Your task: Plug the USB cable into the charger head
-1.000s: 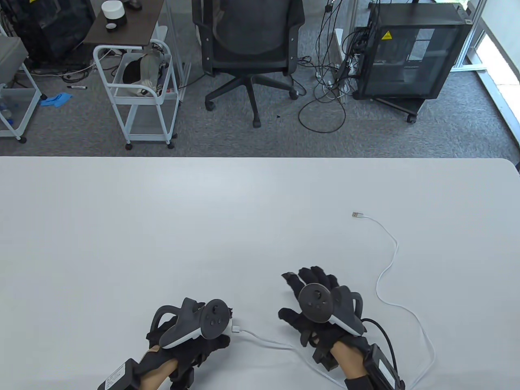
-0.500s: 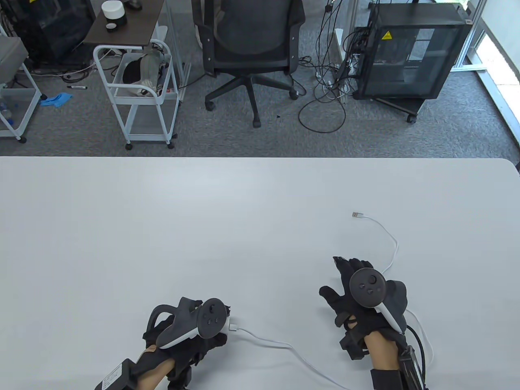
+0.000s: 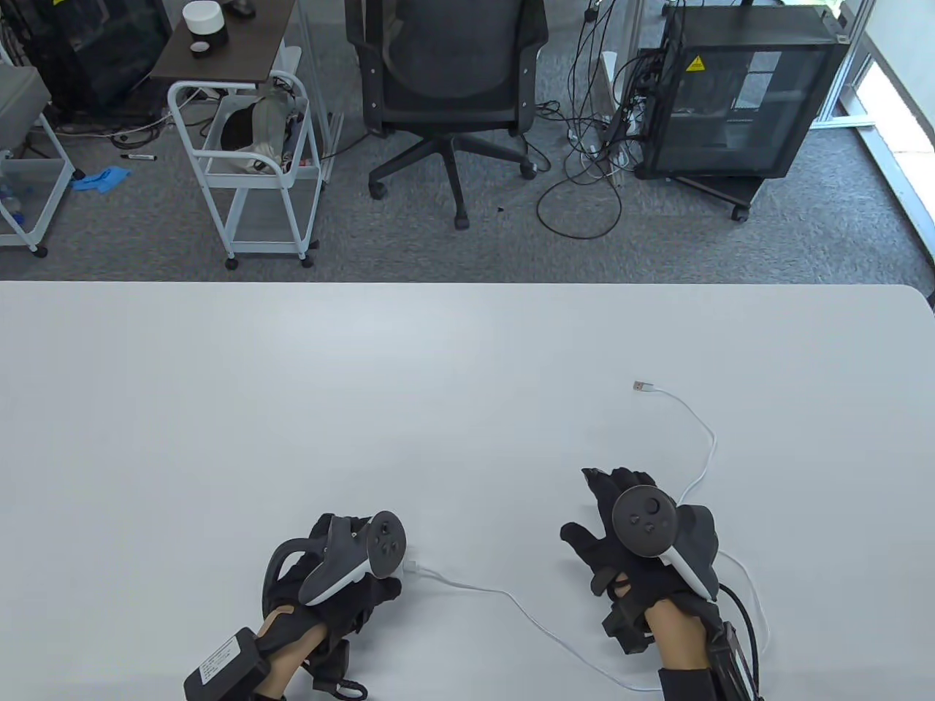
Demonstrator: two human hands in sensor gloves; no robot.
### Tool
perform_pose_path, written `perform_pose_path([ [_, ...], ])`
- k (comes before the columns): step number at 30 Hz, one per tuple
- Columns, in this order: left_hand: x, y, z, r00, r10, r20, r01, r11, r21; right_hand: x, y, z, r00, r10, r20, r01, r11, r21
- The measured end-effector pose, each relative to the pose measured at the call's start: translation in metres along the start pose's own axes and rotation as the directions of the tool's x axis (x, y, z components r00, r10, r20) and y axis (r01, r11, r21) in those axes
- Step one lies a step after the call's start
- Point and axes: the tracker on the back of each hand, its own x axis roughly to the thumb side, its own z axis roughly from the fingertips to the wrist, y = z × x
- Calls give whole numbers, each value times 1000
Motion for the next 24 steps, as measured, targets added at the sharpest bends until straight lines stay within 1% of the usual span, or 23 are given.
perform_pose_path([
  [2, -1, -7, -4, 999, -38, -19, 37, 999, -31, 2, 3, -1, 1000, 2, 3, -2, 1000, 16],
  [3, 0, -8, -4, 999, -43, -16, 43, 999, -29, 2, 4, -1, 1000, 4, 3, -4, 1000, 21],
  [8, 6, -11, -1, 994, -111, -22, 112, 994, 17, 2, 4, -1, 1000, 12, 3, -12, 999, 33],
  [24, 6, -11, 1, 994, -104, -14, 105, 994, 12, 2, 4, -1, 1000, 10, 0, -10, 999, 41],
])
